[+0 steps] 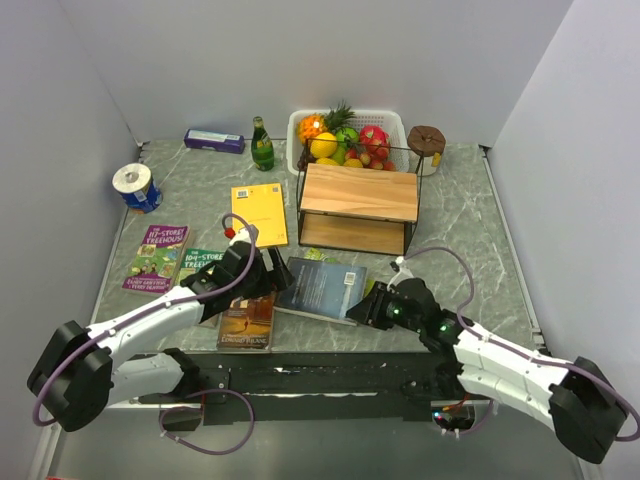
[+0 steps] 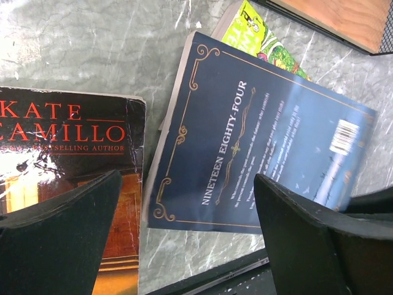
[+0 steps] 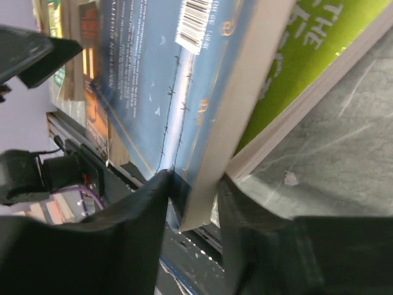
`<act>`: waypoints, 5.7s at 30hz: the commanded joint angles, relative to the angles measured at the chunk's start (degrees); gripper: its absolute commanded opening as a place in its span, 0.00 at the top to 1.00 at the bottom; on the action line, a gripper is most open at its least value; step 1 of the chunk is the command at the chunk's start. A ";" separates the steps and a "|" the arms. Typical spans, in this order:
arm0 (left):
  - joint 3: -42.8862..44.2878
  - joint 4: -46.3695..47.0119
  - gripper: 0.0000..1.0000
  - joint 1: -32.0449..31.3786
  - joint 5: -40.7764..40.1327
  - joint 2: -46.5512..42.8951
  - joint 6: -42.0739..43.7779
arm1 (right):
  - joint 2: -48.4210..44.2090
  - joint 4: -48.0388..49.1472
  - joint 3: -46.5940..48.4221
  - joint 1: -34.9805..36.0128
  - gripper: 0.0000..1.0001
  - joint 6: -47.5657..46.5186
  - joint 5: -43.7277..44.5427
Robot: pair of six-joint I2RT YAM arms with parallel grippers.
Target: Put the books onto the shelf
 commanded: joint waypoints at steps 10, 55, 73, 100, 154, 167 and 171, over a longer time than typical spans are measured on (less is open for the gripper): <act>7.04 -5.05 0.02 -0.50 -6.91 -9.32 2.44 | -14.18 -14.13 11.29 4.67 1.00 -12.68 0.50; 8.18 19.03 0.04 11.01 67.09 -24.63 19.23 | -0.40 -11.76 45.40 -4.81 1.00 -21.13 -57.16; 0.89 22.63 0.04 10.92 36.08 -22.00 12.48 | 14.80 -20.05 38.39 -9.47 1.00 -27.20 -28.96; -4.21 14.20 0.26 -2.70 9.35 -8.11 4.11 | 20.90 -20.27 39.70 -11.68 0.38 -28.77 -2.33; 11.17 -0.14 0.04 -10.62 5.38 -26.02 16.24 | -7.43 -19.06 34.06 -4.46 1.00 -21.58 -40.16; 5.82 8.55 0.08 -0.86 28.23 -32.89 13.70 | -5.58 -12.20 37.23 -6.66 1.00 -17.87 -51.98; 4.85 13.30 0.22 -0.77 35.61 -31.58 12.99 | -5.32 -9.74 36.53 -6.58 1.00 -16.56 -53.30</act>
